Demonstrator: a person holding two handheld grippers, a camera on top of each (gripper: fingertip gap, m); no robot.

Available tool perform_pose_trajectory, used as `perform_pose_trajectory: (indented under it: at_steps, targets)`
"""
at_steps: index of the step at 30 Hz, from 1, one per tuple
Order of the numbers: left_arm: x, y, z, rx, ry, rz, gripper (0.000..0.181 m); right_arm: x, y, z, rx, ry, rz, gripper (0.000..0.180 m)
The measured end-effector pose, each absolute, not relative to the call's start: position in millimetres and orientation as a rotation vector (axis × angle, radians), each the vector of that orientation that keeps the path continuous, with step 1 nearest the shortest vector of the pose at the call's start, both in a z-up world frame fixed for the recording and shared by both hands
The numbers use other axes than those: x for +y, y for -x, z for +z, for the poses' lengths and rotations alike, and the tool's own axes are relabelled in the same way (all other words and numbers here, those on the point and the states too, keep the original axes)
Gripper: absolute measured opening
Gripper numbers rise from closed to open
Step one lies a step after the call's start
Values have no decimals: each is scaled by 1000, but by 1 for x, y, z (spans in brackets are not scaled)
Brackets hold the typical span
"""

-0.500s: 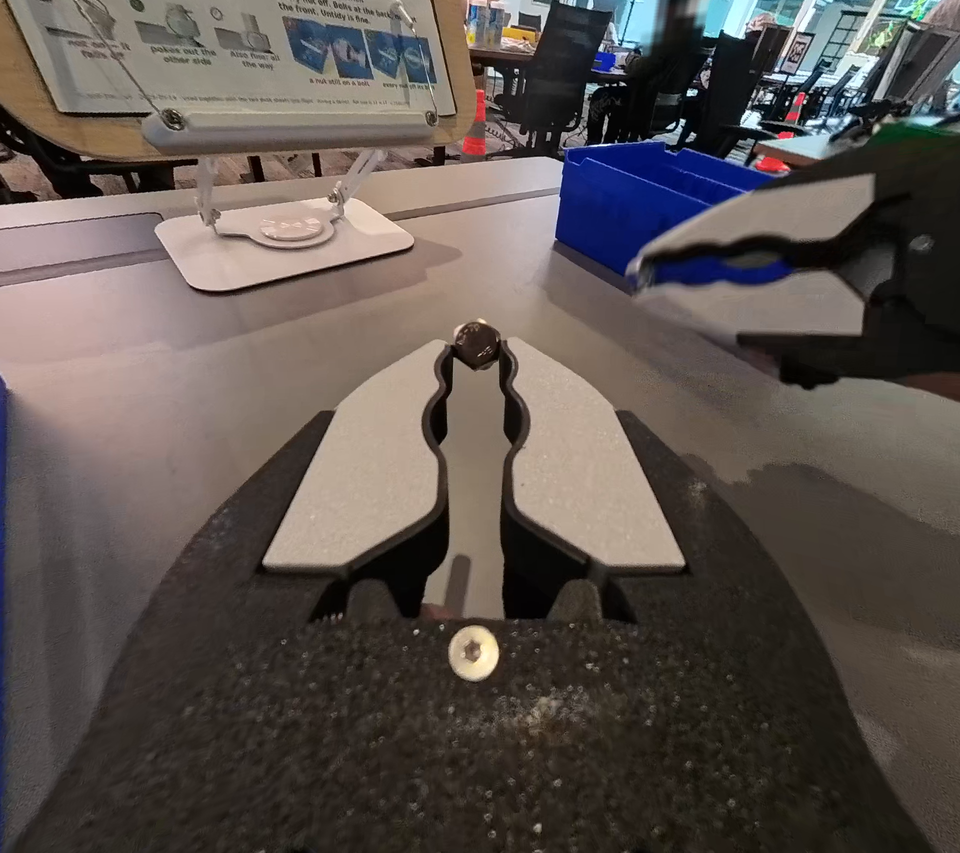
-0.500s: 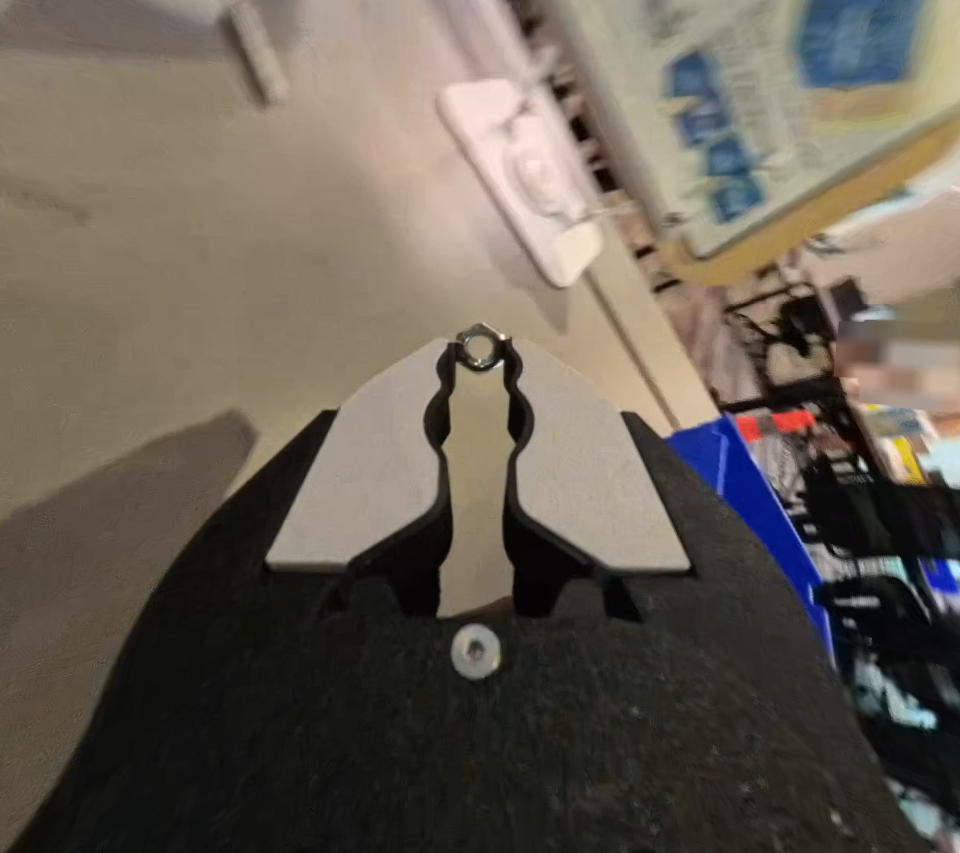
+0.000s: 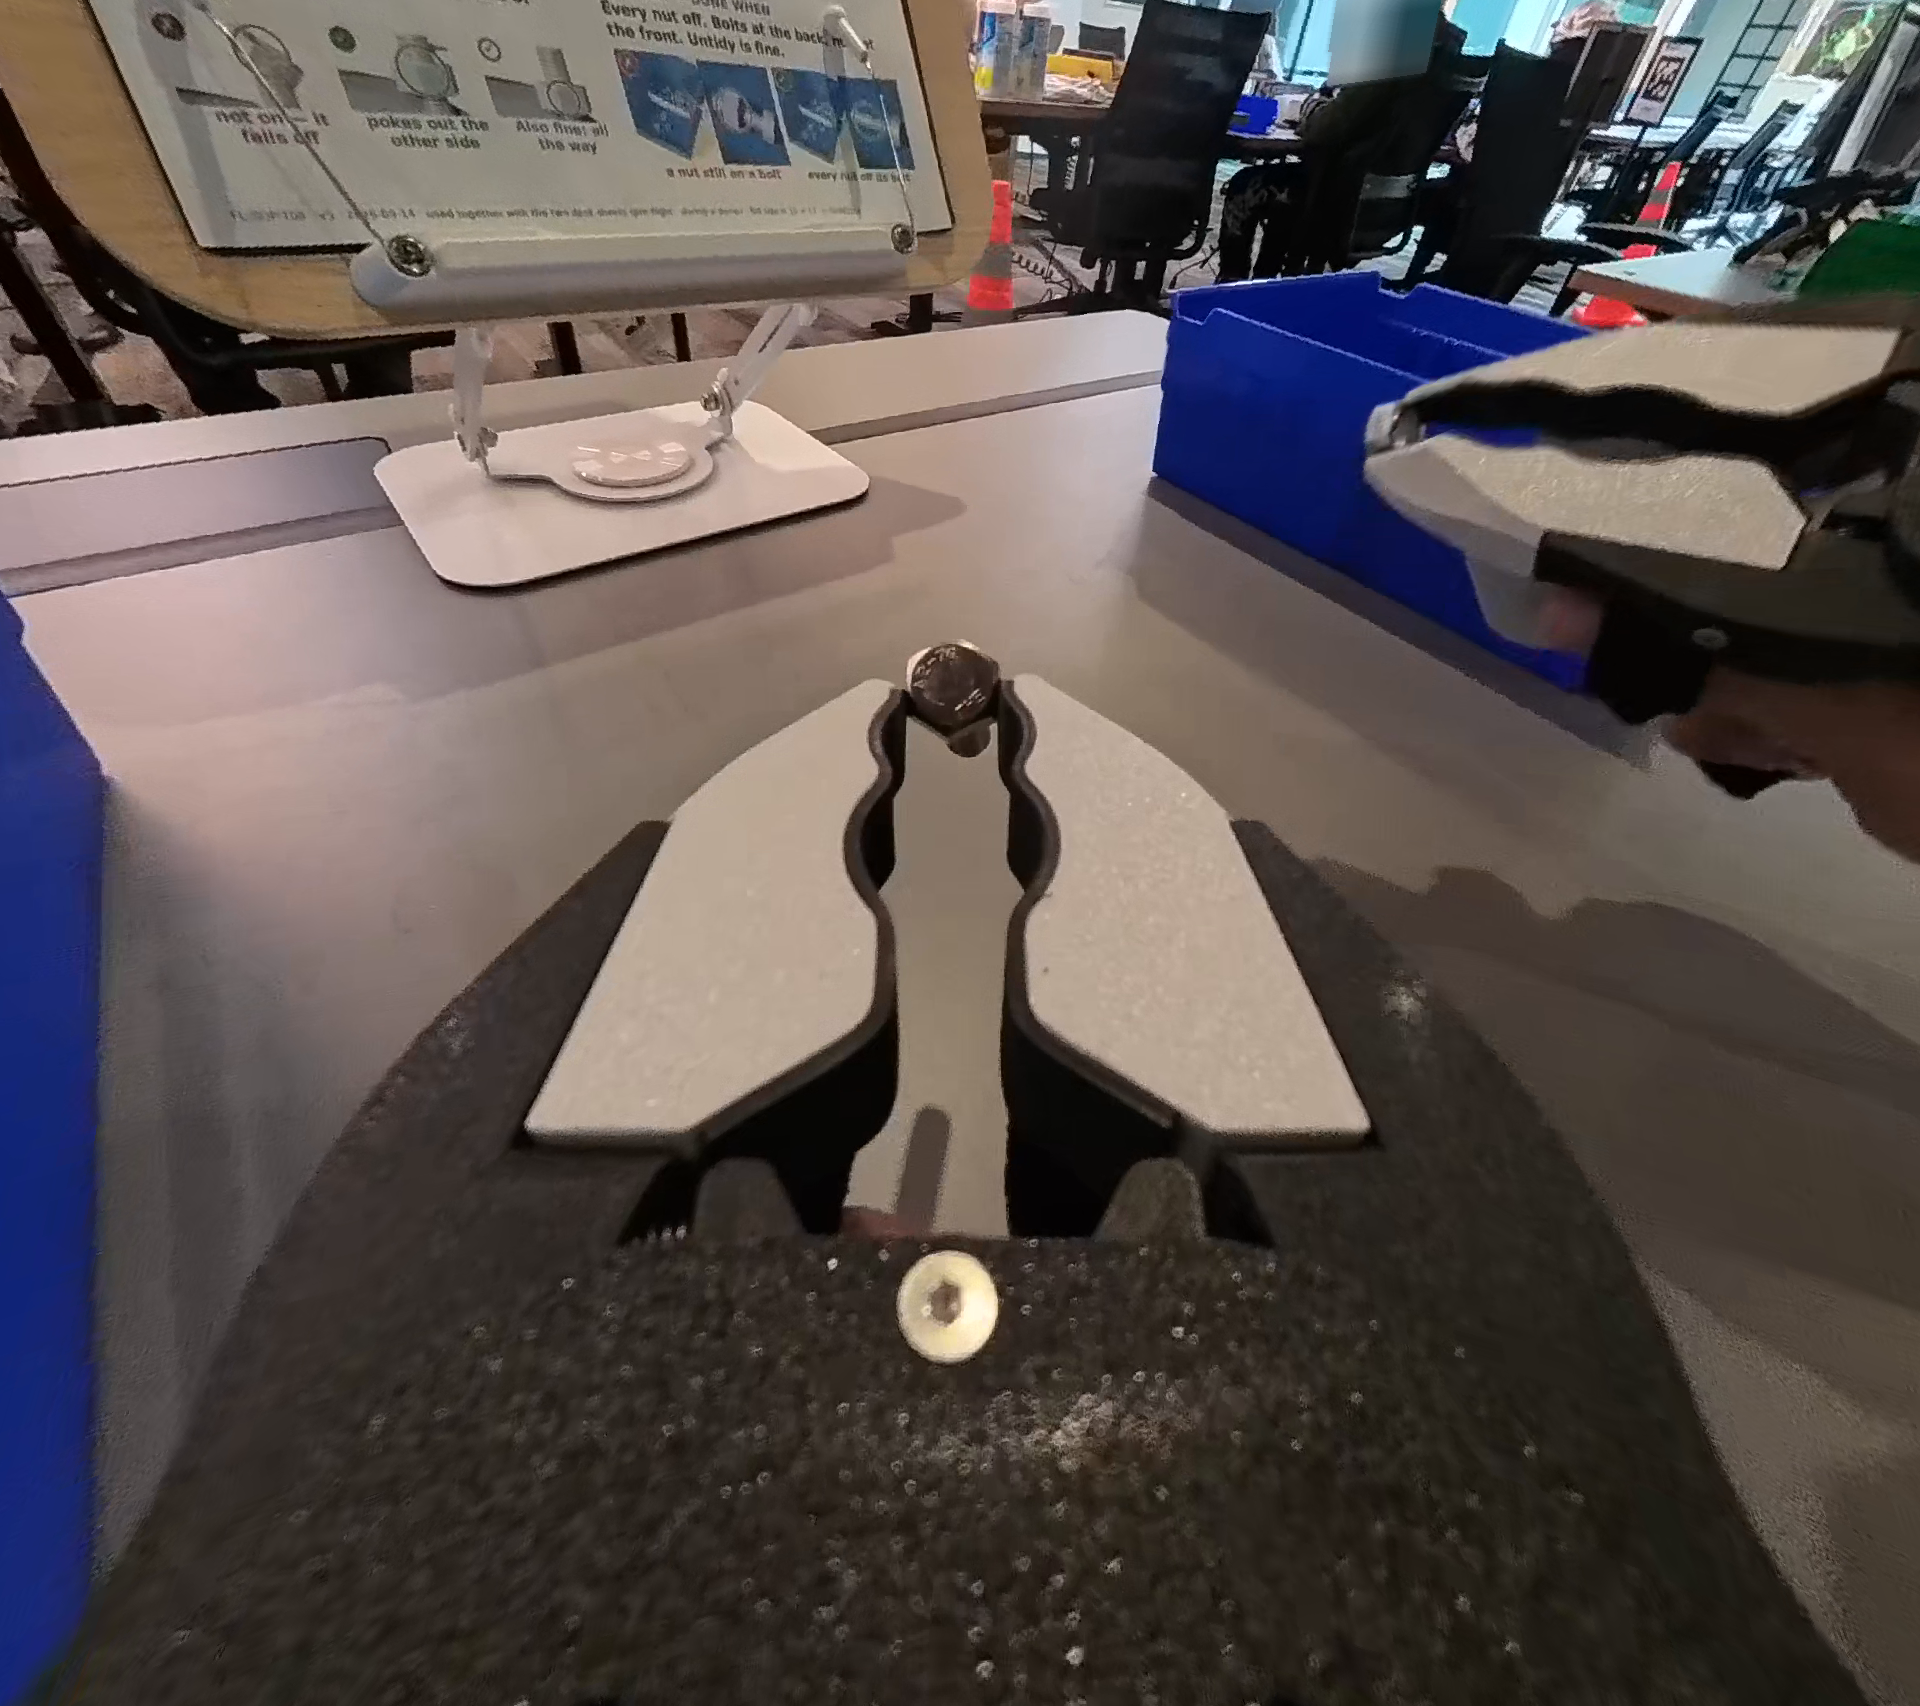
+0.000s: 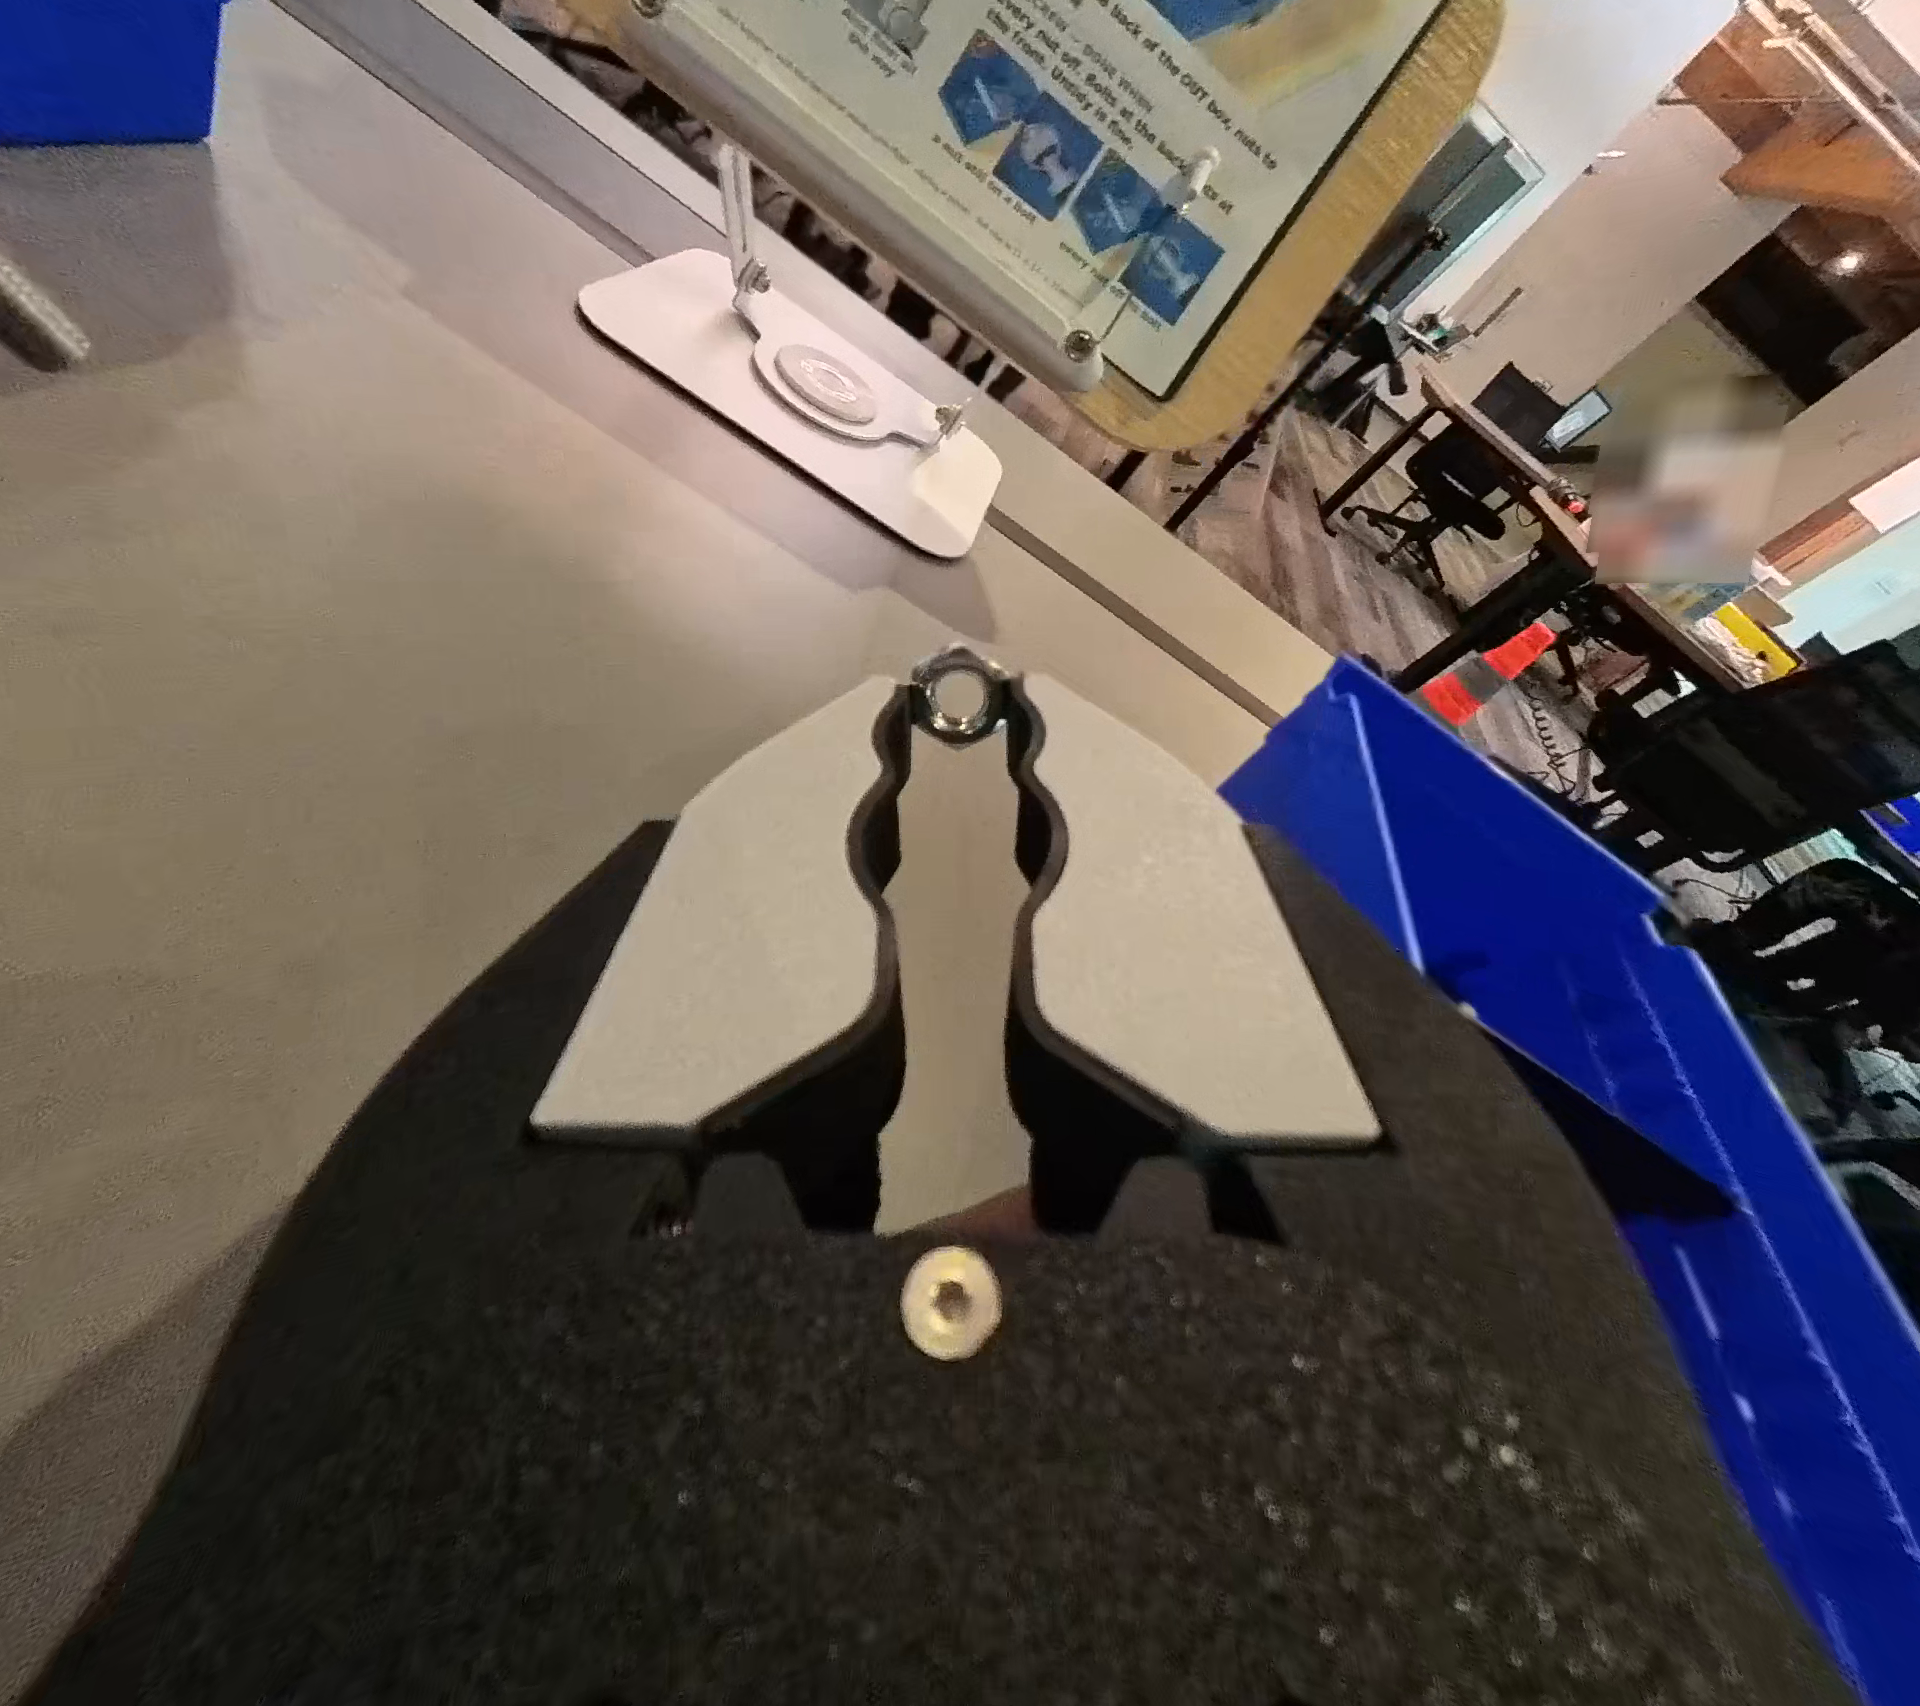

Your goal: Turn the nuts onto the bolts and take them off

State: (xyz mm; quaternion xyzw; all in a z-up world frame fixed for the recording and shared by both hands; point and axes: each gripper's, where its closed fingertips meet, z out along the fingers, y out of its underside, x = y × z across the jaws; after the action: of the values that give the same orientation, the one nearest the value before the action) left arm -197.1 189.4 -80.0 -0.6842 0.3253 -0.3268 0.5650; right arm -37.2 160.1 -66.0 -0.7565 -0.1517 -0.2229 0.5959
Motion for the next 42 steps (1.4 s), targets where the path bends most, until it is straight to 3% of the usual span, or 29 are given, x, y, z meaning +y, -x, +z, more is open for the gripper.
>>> perform_pose_trajectory:
  at_steps: [1,8,13,17,22,42]
  targets:
    - [189,196,-81,773,1610,-765,16,157,32,-61,-343,1754,-518,17]
    - [185,194,-82,795,1605,-767,16,136,-98,-5,-185,1877,-554,17]
    - [184,191,-83,816,1603,-756,16,130,-191,-60,-198,2317,-419,17]
    - [183,190,-84,826,1599,-740,16,106,-199,-133,-237,2680,-139,18]
    - [183,190,-85,833,1600,-740,16,83,-201,-172,-280,2910,-50,18]
    - [181,188,-86,847,1603,-748,16,81,-209,-195,-363,3103,-29,18]
